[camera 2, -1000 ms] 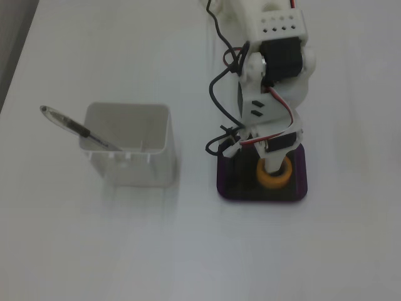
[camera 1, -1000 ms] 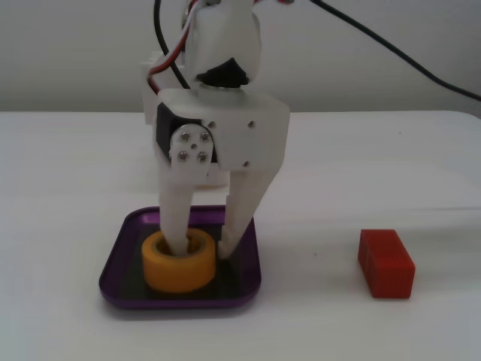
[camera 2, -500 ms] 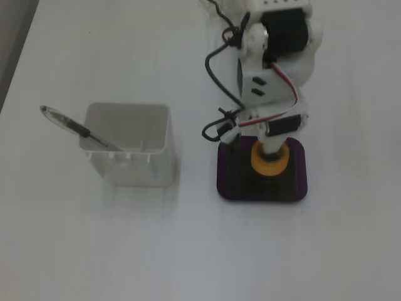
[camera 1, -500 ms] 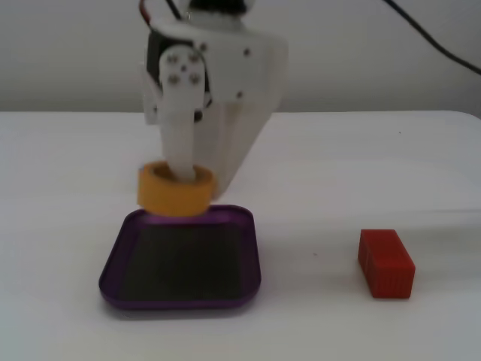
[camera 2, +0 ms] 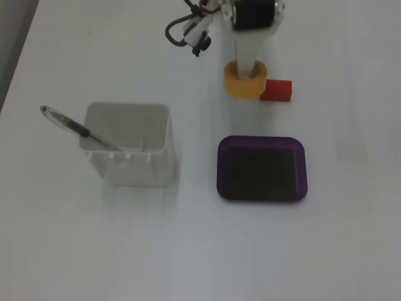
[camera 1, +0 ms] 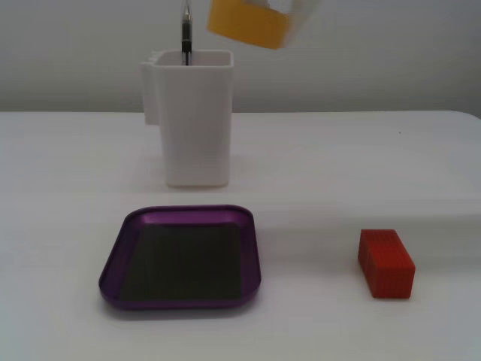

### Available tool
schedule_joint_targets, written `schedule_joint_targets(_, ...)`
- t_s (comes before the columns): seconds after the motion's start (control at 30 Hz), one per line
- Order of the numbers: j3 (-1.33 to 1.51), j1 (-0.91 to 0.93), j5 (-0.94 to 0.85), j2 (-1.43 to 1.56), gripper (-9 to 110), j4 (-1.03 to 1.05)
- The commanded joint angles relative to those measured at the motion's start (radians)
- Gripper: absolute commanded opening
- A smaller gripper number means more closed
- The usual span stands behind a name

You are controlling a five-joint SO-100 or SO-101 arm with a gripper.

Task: Remove the yellow tape from the box.

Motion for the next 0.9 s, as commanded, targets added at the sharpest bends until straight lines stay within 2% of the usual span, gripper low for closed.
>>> schedule_joint_targets(0.0,0.261,0.049,0.003,0.195,-1,-0.107)
schedule_joint_targets(0.23,0.854,0.098,-0.005,0.43,-1,-0.503)
schedule_joint_targets(0.37,1.08,0.097,-0.005,0.492,-1,-0.661)
schedule_joint_targets(0.57,1.229,0.095,-0.005,0.499,-1,-0.798)
schedule_joint_targets(0.87,1.338,0.087,-0.005,0.499,-1,-0.802)
